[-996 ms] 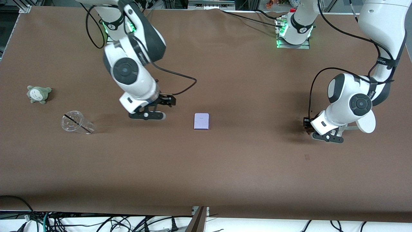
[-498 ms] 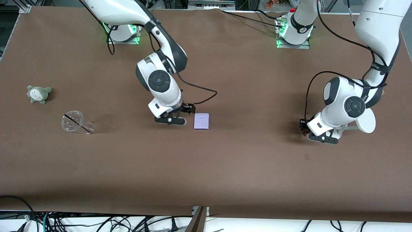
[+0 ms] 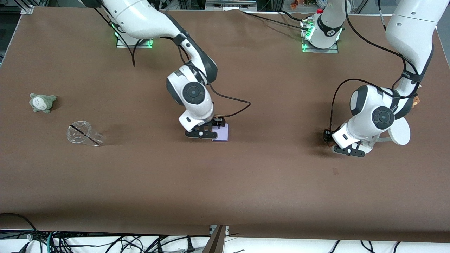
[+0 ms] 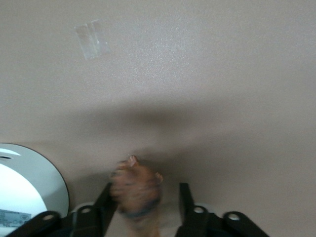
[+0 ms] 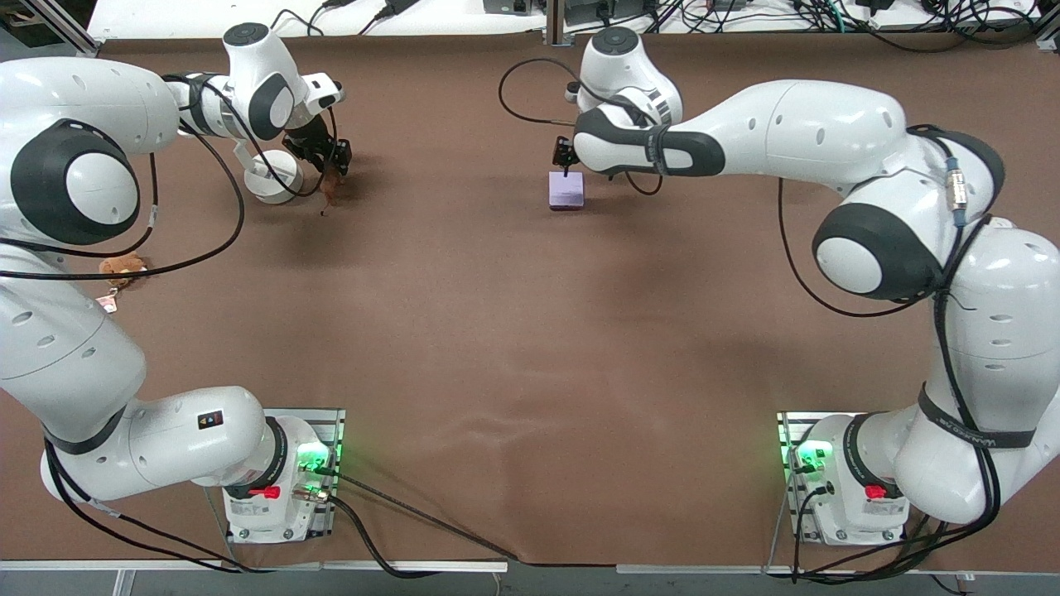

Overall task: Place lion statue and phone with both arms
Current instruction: 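Lower the lion by the lamp while the right gripper grasps the phone, then open the left gripper and withdraw while the right gripper lifts the phone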

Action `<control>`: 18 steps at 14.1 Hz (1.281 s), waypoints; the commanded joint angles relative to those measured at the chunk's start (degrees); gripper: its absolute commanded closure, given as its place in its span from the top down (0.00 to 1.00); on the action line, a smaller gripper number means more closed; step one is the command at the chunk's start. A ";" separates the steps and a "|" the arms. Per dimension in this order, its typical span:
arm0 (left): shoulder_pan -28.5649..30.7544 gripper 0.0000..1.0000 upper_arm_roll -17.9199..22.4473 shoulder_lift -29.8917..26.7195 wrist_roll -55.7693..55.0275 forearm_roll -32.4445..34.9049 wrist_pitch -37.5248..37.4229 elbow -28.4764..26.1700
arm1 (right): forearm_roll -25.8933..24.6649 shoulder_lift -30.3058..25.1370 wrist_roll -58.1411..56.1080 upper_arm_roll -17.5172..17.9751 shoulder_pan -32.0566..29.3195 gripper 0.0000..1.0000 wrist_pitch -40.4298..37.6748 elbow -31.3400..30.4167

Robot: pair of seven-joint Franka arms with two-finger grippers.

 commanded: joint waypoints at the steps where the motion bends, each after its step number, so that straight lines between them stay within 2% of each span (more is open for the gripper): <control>1: -0.11 1.00 -0.10 -0.80 1.37 -0.58 -0.35 0.20 | -1.67 3.77 1.66 -0.77 1.27 1.00 2.14 3.58; 4: -0.37 1.00 -0.80 -4.57 1.02 -0.58 -6.92 1.60 | -1.76 5.45 1.49 -0.77 1.88 1.00 5.75 3.67; 7: -0.37 1.00 -2.21 -7.82 0.85 -0.67 -16.93 6.77 | -1.76 5.97 -0.35 -0.77 2.15 1.00 8.04 3.93; 10: -0.46 1.00 -2.47 -8.89 1.02 -0.58 -30.98 16.25 | -1.76 7.12 -4.30 -0.77 2.68 1.00 8.66 4.63; 13: -0.99 1.00 -2.56 -8.89 1.11 -0.67 -41.63 27.15 | -1.76 7.91 -5.37 -0.77 2.59 1.00 8.75 4.72; 15: -0.99 1.00 -2.48 -9.06 1.11 -1.72 -46.82 33.48 | -2.11 8.35 -5.28 -0.77 2.68 1.00 9.10 4.72; 18: -0.20 1.00 -2.39 -10.02 1.11 -2.78 -53.68 39.02 | -2.20 9.14 -5.19 -0.77 2.68 1.00 9.97 4.72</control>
